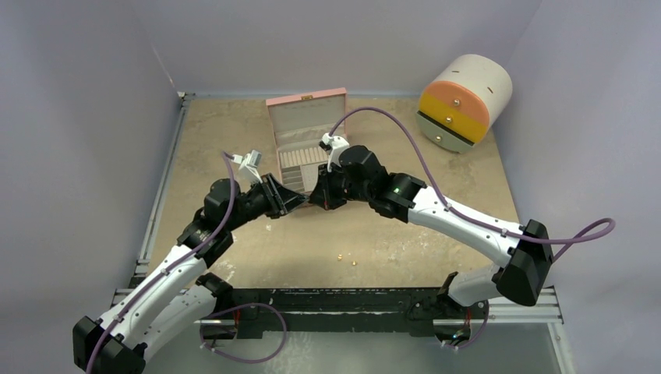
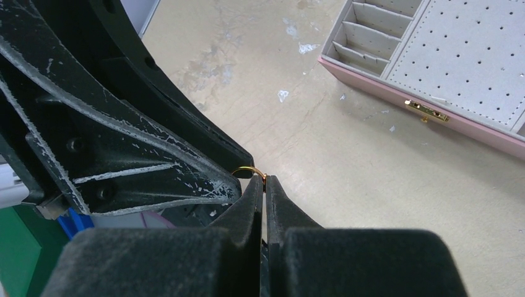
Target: Organize the mixed jewelry
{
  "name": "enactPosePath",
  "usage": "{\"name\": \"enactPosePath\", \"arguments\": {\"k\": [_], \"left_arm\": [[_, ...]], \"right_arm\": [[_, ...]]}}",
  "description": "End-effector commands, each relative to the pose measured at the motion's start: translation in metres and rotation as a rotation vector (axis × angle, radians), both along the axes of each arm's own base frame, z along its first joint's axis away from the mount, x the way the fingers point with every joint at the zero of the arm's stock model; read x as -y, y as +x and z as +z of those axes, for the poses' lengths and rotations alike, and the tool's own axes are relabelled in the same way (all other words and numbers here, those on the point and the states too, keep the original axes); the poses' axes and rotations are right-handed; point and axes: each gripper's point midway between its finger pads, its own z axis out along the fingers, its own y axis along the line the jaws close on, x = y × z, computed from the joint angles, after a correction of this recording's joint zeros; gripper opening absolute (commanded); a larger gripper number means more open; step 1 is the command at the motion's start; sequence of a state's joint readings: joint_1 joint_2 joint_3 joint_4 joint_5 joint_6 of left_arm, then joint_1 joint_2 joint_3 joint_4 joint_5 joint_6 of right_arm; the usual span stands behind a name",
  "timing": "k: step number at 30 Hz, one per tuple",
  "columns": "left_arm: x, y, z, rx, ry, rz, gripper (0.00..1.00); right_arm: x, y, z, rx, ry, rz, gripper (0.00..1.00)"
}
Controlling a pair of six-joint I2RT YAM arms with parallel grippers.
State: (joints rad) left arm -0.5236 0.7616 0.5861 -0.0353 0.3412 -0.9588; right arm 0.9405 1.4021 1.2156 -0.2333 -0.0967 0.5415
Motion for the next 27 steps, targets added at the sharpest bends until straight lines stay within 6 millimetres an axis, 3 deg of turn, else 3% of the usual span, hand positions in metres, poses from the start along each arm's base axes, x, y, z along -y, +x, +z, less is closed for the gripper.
{"name": "enactPosePath", "arguments": {"k": [1, 5, 13, 19, 27], "left_arm": [[0.002, 0.001, 0.009, 0.04, -0.031, -0.012, 0.2], [0.002, 0.001, 0.007, 0.037, -0.026, -0.012, 0.17], [0.002, 0.001, 0.007, 0.038, -0.025, -0.013, 0.0], [0.002, 0.0, 0.01, 0.047, -0.031, -0.012, 0.0], [0.003, -0.002, 0.015, 0.058, -0.052, -0.022, 0.0]], "right_arm": [[-0.006, 0.003, 0.032, 0.063, 0.068, -0.001, 0.0], [-0.003, 0.004, 0.036, 0.073, 0.08, -0.011, 0.0], [-0.001, 0.004, 0.036, 0.076, 0.079, -0.025, 0.0], [0.0, 0.001, 0.038, 0.079, 0.093, -0.018, 0.0], [0.015, -0.004, 0.041, 0.087, 0.118, -0.052, 0.2]]}}
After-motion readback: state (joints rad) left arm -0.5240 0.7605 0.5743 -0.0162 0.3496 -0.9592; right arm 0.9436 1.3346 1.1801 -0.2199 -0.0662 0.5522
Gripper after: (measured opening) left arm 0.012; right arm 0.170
